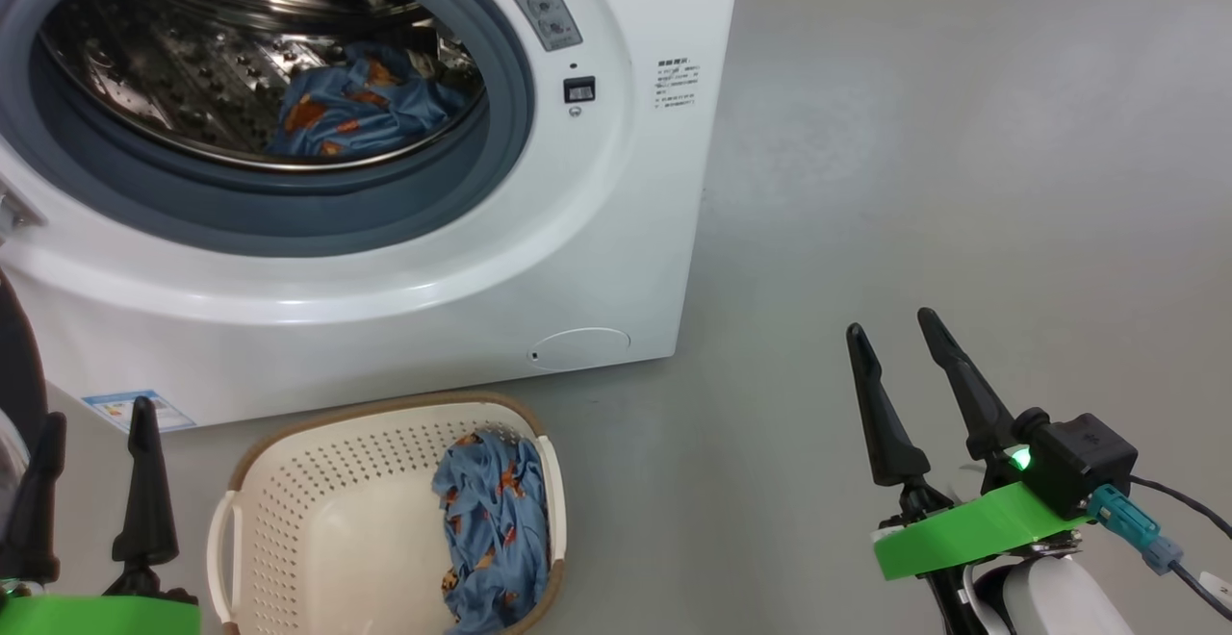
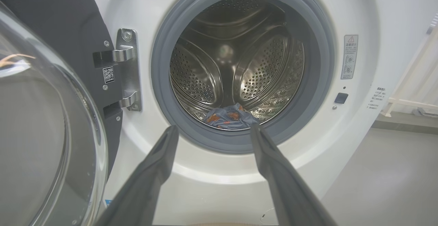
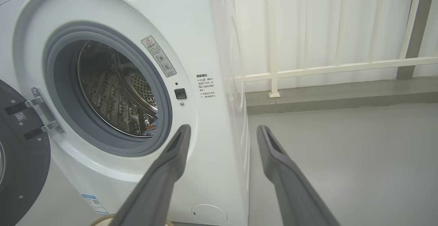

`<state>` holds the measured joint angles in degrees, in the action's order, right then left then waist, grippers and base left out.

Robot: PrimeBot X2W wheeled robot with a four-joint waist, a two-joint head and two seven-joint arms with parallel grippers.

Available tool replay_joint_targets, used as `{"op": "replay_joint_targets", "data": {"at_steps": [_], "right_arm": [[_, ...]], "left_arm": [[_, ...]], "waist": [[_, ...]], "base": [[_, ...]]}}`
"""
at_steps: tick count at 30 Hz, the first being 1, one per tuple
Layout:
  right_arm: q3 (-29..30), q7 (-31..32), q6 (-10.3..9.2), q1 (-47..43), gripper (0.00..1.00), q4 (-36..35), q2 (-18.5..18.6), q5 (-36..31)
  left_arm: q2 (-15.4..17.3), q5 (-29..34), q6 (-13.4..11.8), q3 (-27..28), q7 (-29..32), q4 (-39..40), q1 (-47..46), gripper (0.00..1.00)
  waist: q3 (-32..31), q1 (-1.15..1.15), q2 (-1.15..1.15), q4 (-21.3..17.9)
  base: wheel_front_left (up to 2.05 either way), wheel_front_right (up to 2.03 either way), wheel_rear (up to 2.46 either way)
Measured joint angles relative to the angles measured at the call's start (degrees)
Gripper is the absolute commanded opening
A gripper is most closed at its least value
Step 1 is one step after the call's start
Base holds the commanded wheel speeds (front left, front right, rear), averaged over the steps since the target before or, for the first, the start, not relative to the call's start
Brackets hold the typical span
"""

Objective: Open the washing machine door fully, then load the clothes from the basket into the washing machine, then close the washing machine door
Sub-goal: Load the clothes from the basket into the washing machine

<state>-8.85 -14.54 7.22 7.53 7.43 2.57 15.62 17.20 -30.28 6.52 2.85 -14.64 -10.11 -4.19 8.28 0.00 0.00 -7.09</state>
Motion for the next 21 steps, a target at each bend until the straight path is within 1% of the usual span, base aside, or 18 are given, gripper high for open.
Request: {"op": "replay_joint_targets", "data": {"at_steps": [9,15,18,21], "right_arm": [[-0.23,0.0,0.0,0.05,1.0,-0.62,0.0,0.02],[-0.23,0.0,0.0,0.2,1.0,-2.07,-0.01,0.03],[-0.31,-0.01,0.0,0.24,1.0,-3.07,-0.01,0.03],[-0.38,0.0,0.0,0.26,1.0,-3.8,-0.02,0.04]], "left_arm": [[0.26,0.09,0.08,-1.04,0.12,-1.21,-0.24,1.0],[2.42,-1.13,0.57,-3.32,1.89,-3.44,-1.61,1.0],[3.59,-2.46,0.58,-5.21,2.71,-5.25,-3.15,1.0],[4.47,-3.83,0.59,-8.31,3.56,-7.1,-4.69,1.0]], "waist": [[1.56,0.0,0.0,-0.83],[4.4,0.0,0.0,-1.49],[6.15,0.0,0.0,-1.94],[7.94,0.0,0.0,-2.47]], "base": [[0.0,0.0,0.0],[0.0,0.0,0.0],[0.0,0.0,0.0],[0.0,0.0,0.0]]}}
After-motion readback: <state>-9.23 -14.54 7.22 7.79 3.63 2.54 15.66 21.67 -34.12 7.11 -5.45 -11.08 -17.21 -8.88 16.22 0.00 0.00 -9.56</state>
